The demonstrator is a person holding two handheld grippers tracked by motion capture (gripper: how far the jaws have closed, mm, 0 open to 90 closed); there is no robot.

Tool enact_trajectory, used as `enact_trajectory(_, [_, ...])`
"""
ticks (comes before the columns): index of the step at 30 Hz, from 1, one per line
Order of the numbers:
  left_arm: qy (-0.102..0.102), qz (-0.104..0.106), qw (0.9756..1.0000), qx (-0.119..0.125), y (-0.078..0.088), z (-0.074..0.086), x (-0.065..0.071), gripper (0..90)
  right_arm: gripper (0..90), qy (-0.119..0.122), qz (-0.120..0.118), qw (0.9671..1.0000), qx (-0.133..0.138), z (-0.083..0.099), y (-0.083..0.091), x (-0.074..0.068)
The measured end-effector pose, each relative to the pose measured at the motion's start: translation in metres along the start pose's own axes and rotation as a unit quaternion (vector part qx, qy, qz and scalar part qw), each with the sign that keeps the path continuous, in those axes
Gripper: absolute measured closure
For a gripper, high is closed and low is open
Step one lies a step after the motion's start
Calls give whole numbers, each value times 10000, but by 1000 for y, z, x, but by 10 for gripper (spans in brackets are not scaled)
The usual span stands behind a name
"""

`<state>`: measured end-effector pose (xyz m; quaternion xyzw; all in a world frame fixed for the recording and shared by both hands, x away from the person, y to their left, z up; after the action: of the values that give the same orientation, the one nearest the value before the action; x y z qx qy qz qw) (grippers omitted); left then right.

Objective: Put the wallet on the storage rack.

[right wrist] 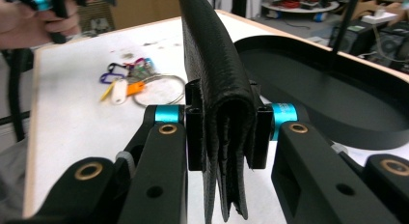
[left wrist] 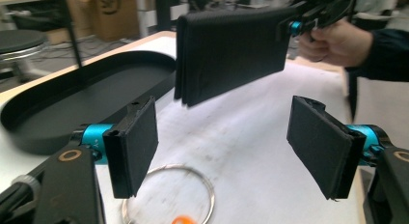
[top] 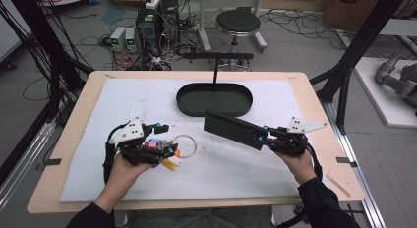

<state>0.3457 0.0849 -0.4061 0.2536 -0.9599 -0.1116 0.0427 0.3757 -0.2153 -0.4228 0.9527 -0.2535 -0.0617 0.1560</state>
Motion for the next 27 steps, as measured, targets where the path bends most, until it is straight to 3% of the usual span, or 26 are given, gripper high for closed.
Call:
enact_trajectory(2, [-12, -180, 9998, 3, 7, 4, -2, 249, 758, -7, 103, 9999, 1, -2, -1, 5])
enact_trajectory(9, [-20, -515, 9987, -11, 22, 14, -1, 249, 757, 68, 350, 9994, 25, -17, -9, 18])
enact_trajectory(17, [-17, -563, 9984, -7, 28, 22, -1, 249, 758, 126, 543, 9984, 38, -31, -23, 33])
enact_trajectory(27, [-33, -571, 9983, -81, 24, 29, -3, 249, 757, 123, 718, 9973, -51, -45, -50, 49])
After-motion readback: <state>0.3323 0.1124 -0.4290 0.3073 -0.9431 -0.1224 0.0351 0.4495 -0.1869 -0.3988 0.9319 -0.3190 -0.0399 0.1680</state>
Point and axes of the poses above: each handheld gripper's, and its own axes: y roughly backward along the jaws, z roughly out of its underside, x roughly to its right, the point moved 10 cm from there along -y, roughly forward along the jaws
